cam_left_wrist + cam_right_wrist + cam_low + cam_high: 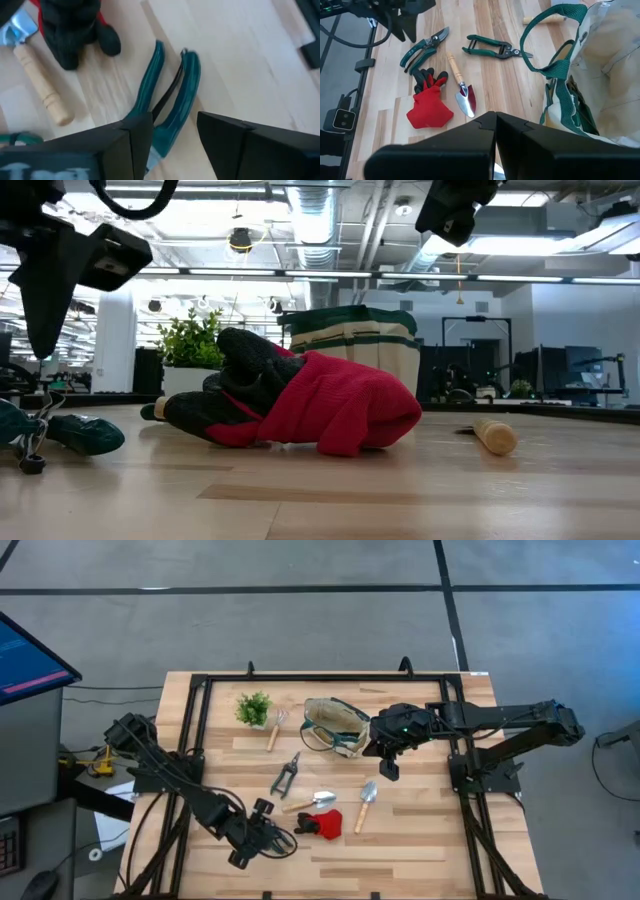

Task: Pick & Place Garden tools in Gardening bag
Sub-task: Put the bottom shear scissor into the gardening bag

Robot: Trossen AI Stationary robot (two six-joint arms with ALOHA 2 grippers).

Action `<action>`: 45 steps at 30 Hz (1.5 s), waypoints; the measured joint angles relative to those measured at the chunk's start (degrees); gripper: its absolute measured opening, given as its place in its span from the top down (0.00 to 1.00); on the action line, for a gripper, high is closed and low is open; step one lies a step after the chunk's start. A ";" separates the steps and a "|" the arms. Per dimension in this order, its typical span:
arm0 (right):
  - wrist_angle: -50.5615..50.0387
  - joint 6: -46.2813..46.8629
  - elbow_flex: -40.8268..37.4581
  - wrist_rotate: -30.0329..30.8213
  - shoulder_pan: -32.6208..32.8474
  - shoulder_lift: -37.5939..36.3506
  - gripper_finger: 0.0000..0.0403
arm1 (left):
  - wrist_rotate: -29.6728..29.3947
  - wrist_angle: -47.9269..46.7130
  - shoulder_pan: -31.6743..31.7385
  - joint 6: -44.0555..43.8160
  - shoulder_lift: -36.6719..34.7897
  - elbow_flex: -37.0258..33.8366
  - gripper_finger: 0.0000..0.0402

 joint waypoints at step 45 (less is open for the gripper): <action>0.02 1.52 0.00 0.05 0.00 -0.02 1.00 | 2.29 21.43 -0.02 -0.39 8.35 -7.50 0.63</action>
